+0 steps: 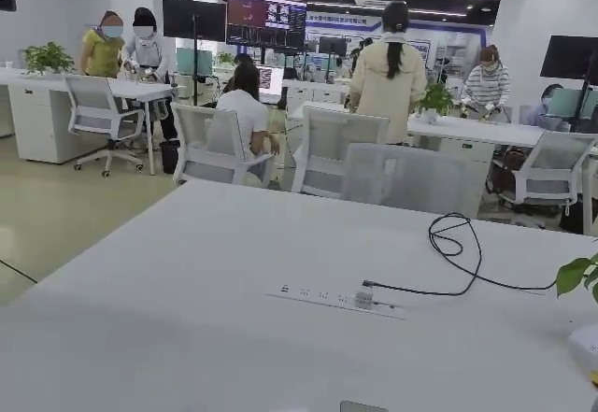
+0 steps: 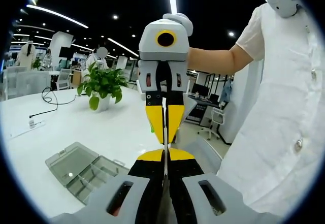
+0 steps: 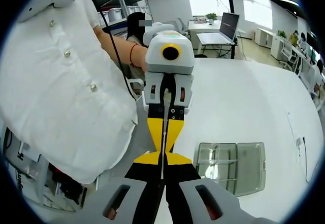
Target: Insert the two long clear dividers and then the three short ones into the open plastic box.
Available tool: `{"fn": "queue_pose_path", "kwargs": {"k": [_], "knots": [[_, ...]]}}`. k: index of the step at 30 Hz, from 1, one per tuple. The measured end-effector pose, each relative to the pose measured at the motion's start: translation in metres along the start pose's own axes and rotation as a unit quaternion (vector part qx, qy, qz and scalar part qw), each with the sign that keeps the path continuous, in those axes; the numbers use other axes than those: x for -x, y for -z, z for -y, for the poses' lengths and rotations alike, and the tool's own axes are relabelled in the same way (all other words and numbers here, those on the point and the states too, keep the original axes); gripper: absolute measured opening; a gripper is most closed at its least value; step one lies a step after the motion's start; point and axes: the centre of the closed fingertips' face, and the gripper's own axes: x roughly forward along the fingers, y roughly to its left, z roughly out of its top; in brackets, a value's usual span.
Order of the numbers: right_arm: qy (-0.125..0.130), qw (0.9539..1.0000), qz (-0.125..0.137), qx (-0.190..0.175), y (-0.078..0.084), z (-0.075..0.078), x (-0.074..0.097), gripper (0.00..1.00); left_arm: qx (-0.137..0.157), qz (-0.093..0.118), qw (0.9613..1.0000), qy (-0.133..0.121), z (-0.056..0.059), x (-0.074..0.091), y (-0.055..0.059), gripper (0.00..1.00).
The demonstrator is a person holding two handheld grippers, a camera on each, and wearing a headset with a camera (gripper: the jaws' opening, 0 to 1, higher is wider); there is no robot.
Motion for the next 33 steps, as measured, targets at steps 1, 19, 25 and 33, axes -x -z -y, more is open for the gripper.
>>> {"fn": "queue_pose_path", "kwargs": {"k": [1, 19, 25, 33], "knots": [[0.000, 1.0000, 0.000, 0.000, 0.000, 0.000, 0.000, 0.03, 0.001, 0.000, 1.0000, -0.001, 0.000, 0.000, 0.000, 0.00], [0.012, 0.9999, 0.001, 0.006, 0.001, 0.006, 0.006, 0.03, -0.005, -0.002, 0.9997, -0.022, -0.007, 0.006, 0.006, 0.01], [0.020, 0.9997, 0.005, 0.008, -0.001, 0.010, 0.009, 0.03, 0.001, -0.006, 0.9993, -0.037, -0.014, 0.014, 0.012, 0.07], [0.038, 0.9992, 0.010, 0.005, -0.002, 0.019, 0.013, 0.03, 0.004, -0.014, 0.9982, -0.058, -0.023, 0.021, 0.018, 0.16]]}}
